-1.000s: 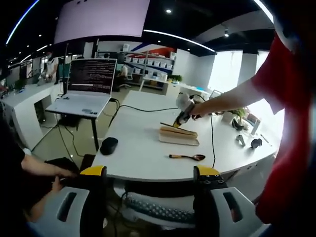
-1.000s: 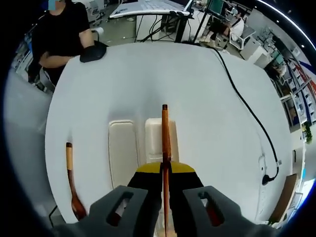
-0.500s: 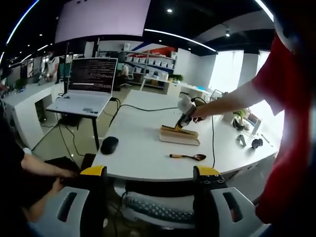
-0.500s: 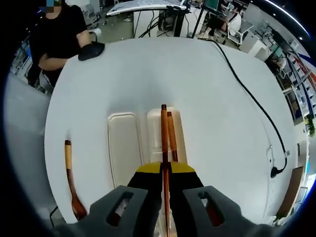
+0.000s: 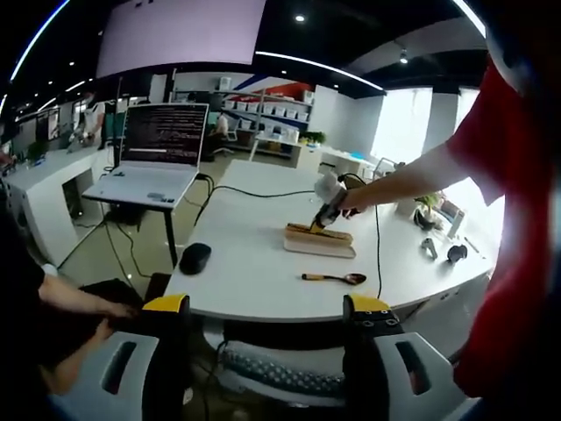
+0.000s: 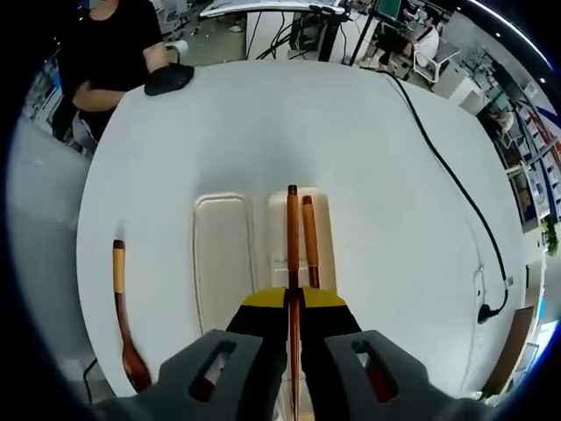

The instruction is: Arrange the utensils inside the cutlery case until each visible utensil rests in its matching compartment.

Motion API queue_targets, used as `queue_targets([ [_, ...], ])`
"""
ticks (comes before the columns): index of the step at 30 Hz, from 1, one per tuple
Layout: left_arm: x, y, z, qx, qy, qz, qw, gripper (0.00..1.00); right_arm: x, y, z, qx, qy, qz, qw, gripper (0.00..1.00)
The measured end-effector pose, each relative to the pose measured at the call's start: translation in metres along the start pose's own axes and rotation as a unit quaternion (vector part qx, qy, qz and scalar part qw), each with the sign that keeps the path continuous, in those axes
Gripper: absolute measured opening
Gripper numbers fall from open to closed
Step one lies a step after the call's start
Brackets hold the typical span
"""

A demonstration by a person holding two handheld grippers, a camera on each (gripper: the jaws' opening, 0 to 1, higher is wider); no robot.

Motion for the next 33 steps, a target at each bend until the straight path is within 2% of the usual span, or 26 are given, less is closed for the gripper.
queue_targets([
  [24,0.002,0.000,-0.003,0.004,0.005,0.007,1.0000,0.73,-0.006,-0.011,-0.005,0.021,0.018,0.020,0.9994,0.01],
  [27,0.002,-0.003,-0.004,0.012,0.012,0.002,0.9998,0.73,-0.006,-0.012,-0.004,0.021,0.014,0.022,0.9994,0.01],
  [30,0.000,-0.003,0.002,0.006,0.007,0.001,1.0000,0.74,-0.005,-0.010,-0.003,0.021,0.018,0.022,0.9994,0.01],
  [33,-0.004,-0.002,0.008,-0.013,0.010,-0.006,0.9998,0.75,-0.004,-0.009,-0.004,0.015,0.007,0.018,0.9997,0.01],
])
Point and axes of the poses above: the point that each gripper's makers call its tool centre point, and the gripper's own axes: y roughly backward along the fingers, x roughly to its left, z roughly out of its top, the point moved 9 cm from there along y, roughly backward along the fingers, and after that the axes turned 8 degrees about y, right-handed, at the moved point
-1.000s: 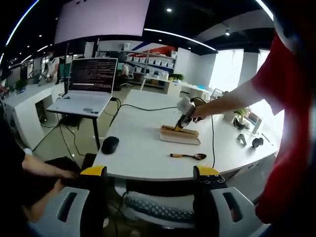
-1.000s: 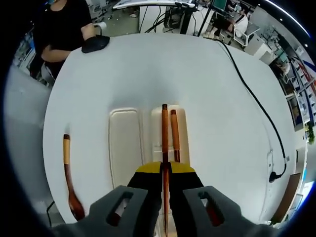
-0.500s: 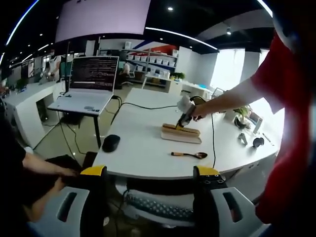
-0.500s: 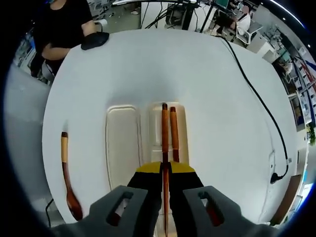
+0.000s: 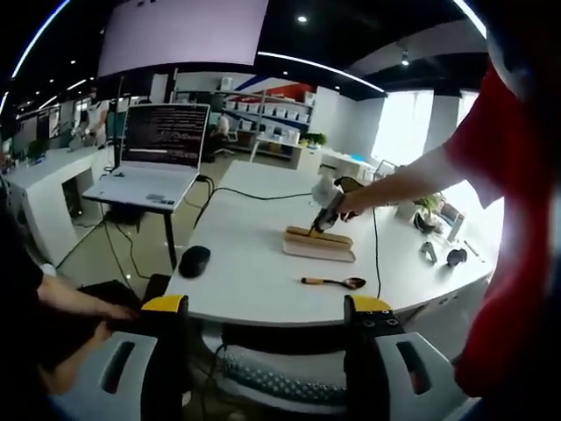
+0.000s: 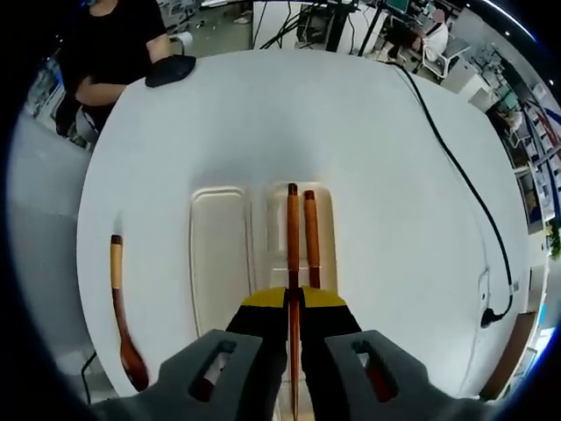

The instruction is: Arrange the utensils inside the cutlery case until each visible utensil rests in its matching compartment.

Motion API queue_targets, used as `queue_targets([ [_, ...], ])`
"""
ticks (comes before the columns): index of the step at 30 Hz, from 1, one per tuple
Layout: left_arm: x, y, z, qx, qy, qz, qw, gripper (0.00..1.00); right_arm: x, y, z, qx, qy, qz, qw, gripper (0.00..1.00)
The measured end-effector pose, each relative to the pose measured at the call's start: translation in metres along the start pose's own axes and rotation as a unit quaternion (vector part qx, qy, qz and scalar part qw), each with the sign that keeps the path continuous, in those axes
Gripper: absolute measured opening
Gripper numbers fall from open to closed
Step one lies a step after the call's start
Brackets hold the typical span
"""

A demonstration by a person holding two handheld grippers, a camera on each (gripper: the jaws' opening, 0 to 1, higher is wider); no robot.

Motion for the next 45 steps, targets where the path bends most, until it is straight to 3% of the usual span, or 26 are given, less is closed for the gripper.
queue_targets([
  [4,-0.003,-0.004,-0.003,-0.006,0.023,-0.020,0.9995,0.79,0.001,-0.002,0.000,0.006,0.010,0.002,0.9999,0.01],
  [8,-0.005,-0.003,-0.002,-0.007,0.016,-0.022,0.9996,0.79,-0.002,-0.004,0.000,0.005,0.006,0.002,1.0000,0.01],
  [11,-0.004,-0.001,0.001,-0.022,0.020,-0.028,0.9991,0.80,0.000,-0.001,0.000,0.005,0.006,-0.003,1.0000,0.01],
  [13,-0.004,0.001,0.005,-0.047,0.022,-0.037,0.9979,0.80,0.001,0.000,0.001,0.006,0.004,-0.003,1.0000,0.01],
  [16,-0.002,0.003,0.008,-0.055,0.024,-0.044,0.9972,0.87,0.000,-0.003,-0.001,0.006,0.005,0.000,1.0000,0.01],
  [40,0.002,0.007,0.002,-0.049,0.018,-0.042,0.9977,0.91,0.005,0.005,0.003,0.009,0.005,0.001,0.9999,0.01],
  [45,0.000,0.007,-0.001,-0.045,0.025,-0.040,0.9978,0.92,-0.004,-0.001,0.003,0.011,0.009,0.001,0.9999,0.01],
])
Point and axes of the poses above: the point that each gripper's makers call its tool centre point, and the gripper's own axes: y roughly backward along the fingers, x roughly to its left, z roughly out of its top, the point moved 9 cm from there along y, roughly backward along the fingers, and after that the axes turned 8 degrees about y, right-handed, at the moved point
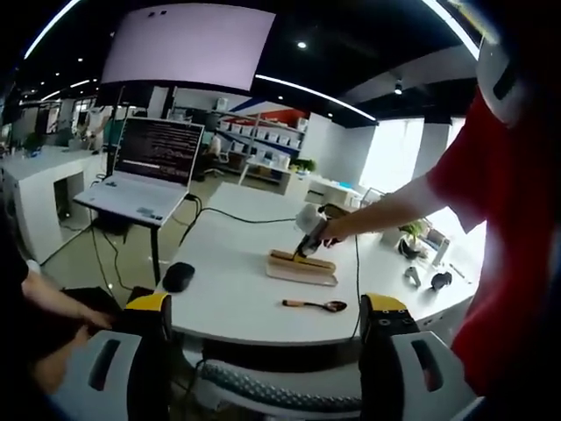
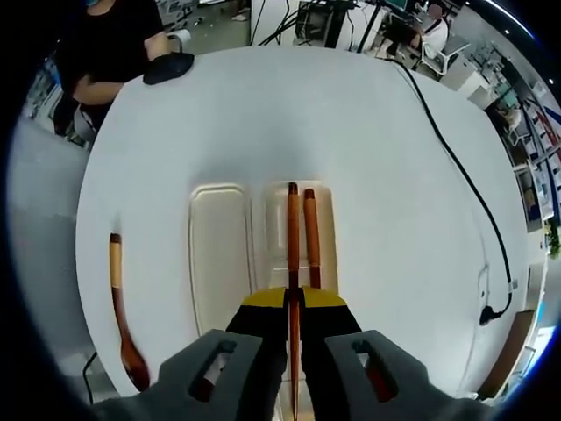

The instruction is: Arrange the utensils inside the cutlery case until each visible utensil rests in its matching compartment.

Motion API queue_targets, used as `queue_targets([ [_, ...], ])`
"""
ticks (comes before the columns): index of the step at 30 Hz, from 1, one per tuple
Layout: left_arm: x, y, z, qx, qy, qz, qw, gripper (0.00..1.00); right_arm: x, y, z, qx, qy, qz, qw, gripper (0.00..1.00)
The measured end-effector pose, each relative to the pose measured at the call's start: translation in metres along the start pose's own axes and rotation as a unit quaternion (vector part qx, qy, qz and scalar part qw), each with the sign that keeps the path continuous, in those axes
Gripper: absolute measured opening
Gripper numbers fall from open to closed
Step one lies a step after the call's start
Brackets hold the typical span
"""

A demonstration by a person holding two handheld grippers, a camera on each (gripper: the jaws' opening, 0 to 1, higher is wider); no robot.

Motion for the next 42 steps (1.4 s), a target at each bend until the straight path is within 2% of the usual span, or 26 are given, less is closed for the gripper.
queue_targets([
  [14,0.000,0.001,-0.002,0.002,0.003,0.004,1.0000,0.91,0.009,0.001,-0.001,0.003,0.001,0.000,1.0000,0.01],
  [23,0.002,-0.001,0.000,0.007,-0.001,0.005,1.0000,0.91,0.005,-0.001,0.000,0.001,0.000,0.003,1.0000,0.01],
  [27,0.003,0.001,0.001,0.000,0.001,0.007,1.0000,0.91,0.000,-0.003,0.000,0.001,0.005,0.000,1.0000,0.01],
  [29,0.004,0.001,-0.002,0.003,0.010,0.007,0.9999,0.90,-0.002,-0.006,-0.001,0.000,-0.001,0.000,1.0000,0.01],
  [32,0.003,0.001,-0.002,0.007,0.001,0.008,0.9999,0.90,-0.002,-0.010,-0.002,0.003,-0.001,0.001,1.0000,0.01],
  [37,0.003,0.003,0.004,-0.001,-0.001,0.009,1.0000,0.90,0.000,-0.006,-0.001,0.000,-0.007,-0.002,1.0000,0.00],
  [42,0.008,0.006,-0.001,0.003,0.002,0.008,1.0000,0.90,0.003,0.002,0.000,-0.007,-0.013,-0.014,0.9998,0.00],
])
Point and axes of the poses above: the point that each gripper's makers call its tool centre point, and the gripper's own axes: y roughly backward along the fingers, x roughly to its left, z roughly out of its top, the point moved 9 cm from there along y, roughly backward along the fingers, and after that the axes turned 8 degrees about y, right-handed, at the moved point
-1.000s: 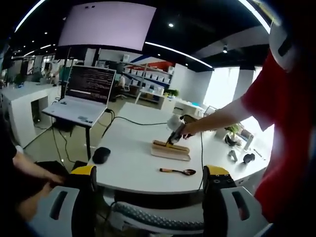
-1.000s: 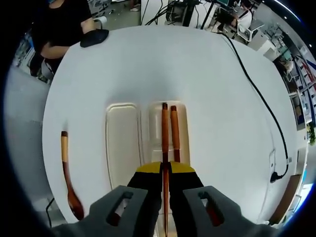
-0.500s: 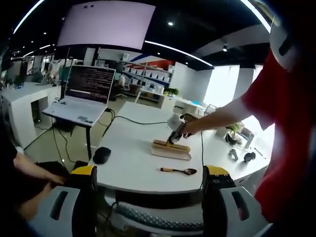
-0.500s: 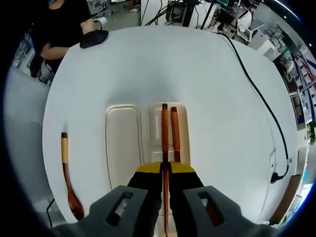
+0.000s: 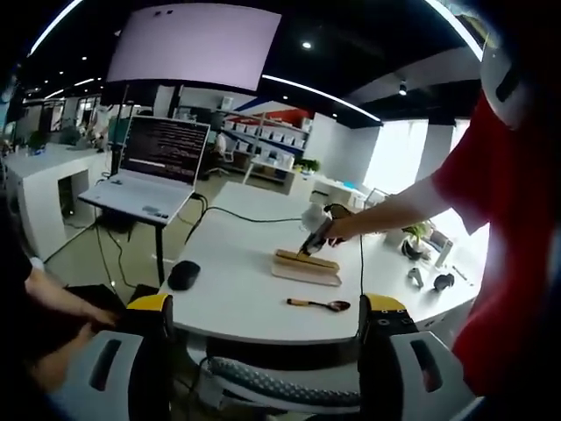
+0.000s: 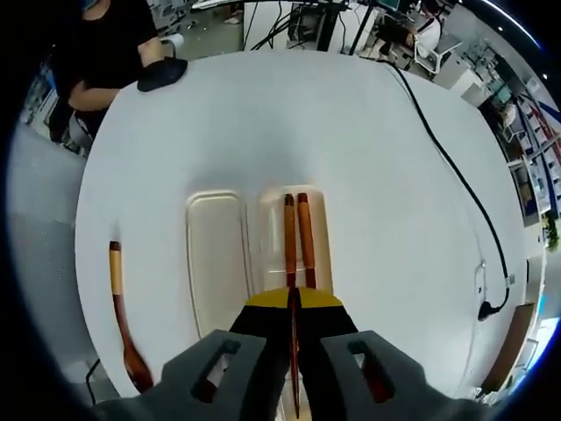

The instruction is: Arrange the utensils inside the cutlery case until each visible utensil rests in its matching compartment.

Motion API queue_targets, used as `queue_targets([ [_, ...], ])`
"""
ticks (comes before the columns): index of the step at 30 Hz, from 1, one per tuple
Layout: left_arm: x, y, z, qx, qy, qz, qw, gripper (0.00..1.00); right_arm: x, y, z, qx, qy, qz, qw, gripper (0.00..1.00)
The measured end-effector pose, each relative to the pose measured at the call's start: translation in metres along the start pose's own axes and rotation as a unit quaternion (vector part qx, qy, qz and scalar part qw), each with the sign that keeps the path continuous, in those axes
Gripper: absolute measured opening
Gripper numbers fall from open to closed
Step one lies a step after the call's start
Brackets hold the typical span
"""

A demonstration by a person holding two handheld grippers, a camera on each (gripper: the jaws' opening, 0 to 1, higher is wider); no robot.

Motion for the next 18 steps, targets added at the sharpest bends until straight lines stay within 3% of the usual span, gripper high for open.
queue_targets([
  [9,0.005,0.000,0.001,-0.001,-0.004,-0.008,1.0000,0.89,-0.001,0.008,-0.010,0.000,-0.010,-0.008,0.9999,0.00],
  [16,0.009,0.003,-0.001,0.005,0.001,-0.002,1.0000,0.89,0.011,0.022,-0.005,-0.010,-0.004,-0.016,0.9998,0.00],
  [18,0.008,0.003,-0.001,0.005,0.000,-0.005,1.0000,0.89,0.006,0.024,-0.004,-0.013,-0.004,-0.022,0.9997,0.00],
])
Point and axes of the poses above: the point that each gripper's makers call its tool centre point, and the gripper's own axes: y roughly backward along the fingers, x roughly to its left, z roughly out of its top, the point moved 9 cm from there along y, roughly backward along the fingers, and after that the axes turned 8 degrees about y, right-handed, at the moved point
